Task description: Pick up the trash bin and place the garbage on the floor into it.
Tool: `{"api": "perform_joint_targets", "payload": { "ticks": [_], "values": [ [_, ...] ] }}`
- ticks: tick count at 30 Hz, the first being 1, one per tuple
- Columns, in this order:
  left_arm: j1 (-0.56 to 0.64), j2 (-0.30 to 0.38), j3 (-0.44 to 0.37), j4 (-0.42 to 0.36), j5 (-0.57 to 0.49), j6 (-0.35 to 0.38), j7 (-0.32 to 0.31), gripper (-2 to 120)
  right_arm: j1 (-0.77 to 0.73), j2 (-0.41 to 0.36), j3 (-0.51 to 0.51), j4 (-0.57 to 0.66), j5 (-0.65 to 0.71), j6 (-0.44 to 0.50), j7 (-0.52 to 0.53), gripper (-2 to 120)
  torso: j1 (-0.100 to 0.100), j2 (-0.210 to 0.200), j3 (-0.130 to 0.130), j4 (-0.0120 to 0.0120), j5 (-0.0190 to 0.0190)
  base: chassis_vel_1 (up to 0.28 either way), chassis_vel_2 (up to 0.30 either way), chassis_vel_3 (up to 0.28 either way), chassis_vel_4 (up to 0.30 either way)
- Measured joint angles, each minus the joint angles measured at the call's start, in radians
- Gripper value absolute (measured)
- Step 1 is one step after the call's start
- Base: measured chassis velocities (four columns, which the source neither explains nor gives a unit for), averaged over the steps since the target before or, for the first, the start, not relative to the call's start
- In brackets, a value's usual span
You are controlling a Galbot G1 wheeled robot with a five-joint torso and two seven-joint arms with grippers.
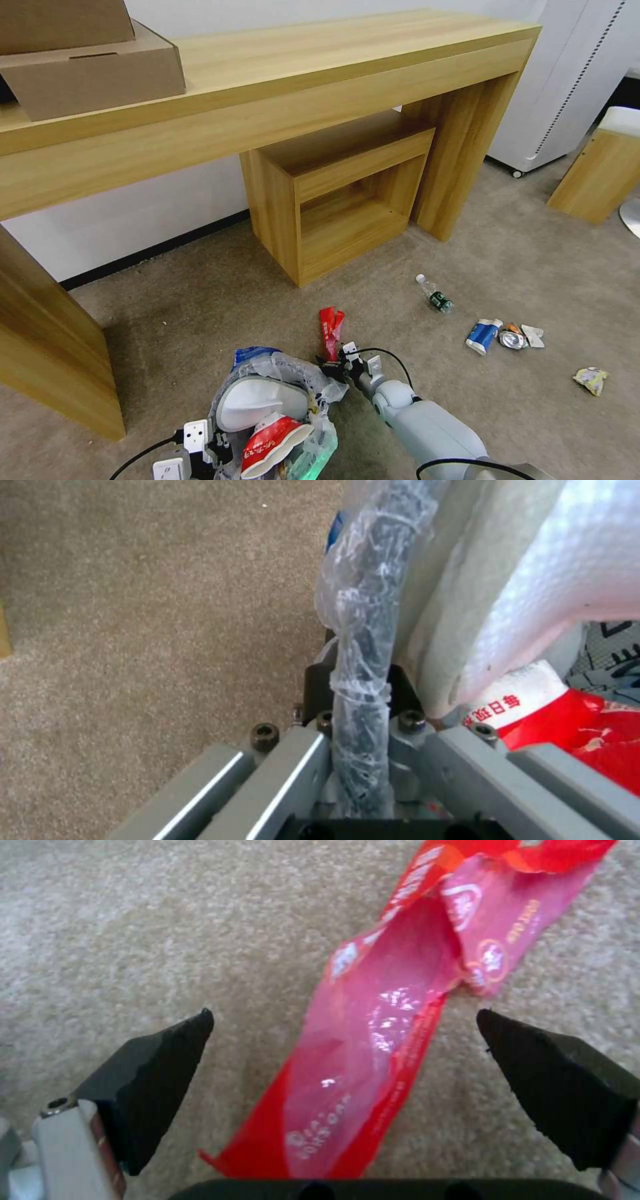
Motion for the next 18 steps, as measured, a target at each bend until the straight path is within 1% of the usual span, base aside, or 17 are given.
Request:
{"api": "perform_joint_targets", "payload": {
  "ticks": [2,3,4,6,7,10,12,13,15,16,18],
  "values": [
    [0.001,0.001,0.000,0.000,0.000,0.000,0.000,0,0.000,0.002,-0.001,-0.006,-0.002,0.002,-0.002,100,0.000,0.000,0.000,0.0000,0.0000,0.000,0.000,0.000,0.000],
    [0.002,0.002,-0.001,0.000,0.001,-0.001,0.000,0,0.000,0.005,-0.002,-0.012,-0.004,0.003,-0.004,96,0.000,0.000,0.000,0.0000,0.0000,0.000,0.000,0.000,0.000],
    [0.002,0.002,-0.001,0.000,0.001,-0.001,0.000,0,0.000,0.005,-0.002,-0.012,-0.004,0.003,-0.004,96,0.000,0.000,0.000,0.0000,0.0000,0.000,0.000,0.000,0.000],
    [0.002,0.002,-0.001,0.000,0.002,-0.002,0.000,0,0.002,0.008,-0.004,-0.020,-0.006,0.004,-0.005,89,0.000,0.000,0.000,0.0000,-0.0001,0.000,0.000,0.000,0.000],
    [0.002,0.002,-0.001,0.000,0.002,-0.002,0.000,0,0.002,0.008,-0.004,-0.020,-0.006,0.004,-0.005,89,0.000,0.000,0.000,0.0000,-0.0001,0.000,0.000,0.000,0.000],
    [0.004,-0.001,0.001,-0.002,0.005,-0.003,0.000,0,0.005,0.016,-0.006,-0.037,-0.009,0.010,-0.008,72,0.000,0.000,0.000,0.0000,-0.0001,0.000,0.000,0.000,0.000],
    [0.004,-0.001,0.001,-0.002,0.005,-0.003,0.000,0,0.005,0.016,-0.006,-0.037,-0.009,0.010,-0.008,72,0.000,0.000,0.000,0.0000,-0.0001,0.000,0.000,0.000,0.000],
    [0.006,-0.001,0.002,-0.002,0.007,-0.003,0.001,0,0.006,0.018,-0.006,-0.042,-0.010,0.012,-0.009,59,0.000,0.000,0.000,0.0000,0.0000,0.000,0.000,0.000,0.000],
    [0.007,-0.002,0.003,-0.002,0.010,-0.004,0.001,0,0.007,0.021,-0.007,-0.050,-0.013,0.015,-0.011,50,0.000,0.000,0.000,0.0000,0.0001,0.000,0.000,0.000,0.000],
    [0.007,-0.002,0.003,-0.002,0.010,-0.004,0.001,0,0.007,0.021,-0.007,-0.050,-0.013,0.015,-0.011,50,0.000,0.000,0.000,0.0000,0.0001,0.000,0.000,0.000,0.000],
    [0.008,-0.003,0.004,0.000,0.013,-0.004,0.002,0,0.007,0.022,-0.010,-0.051,-0.013,0.017,-0.021,39,0.000,0.000,0.000,0.0000,0.0001,0.000,0.000,0.000,0.000]
  ]
}}
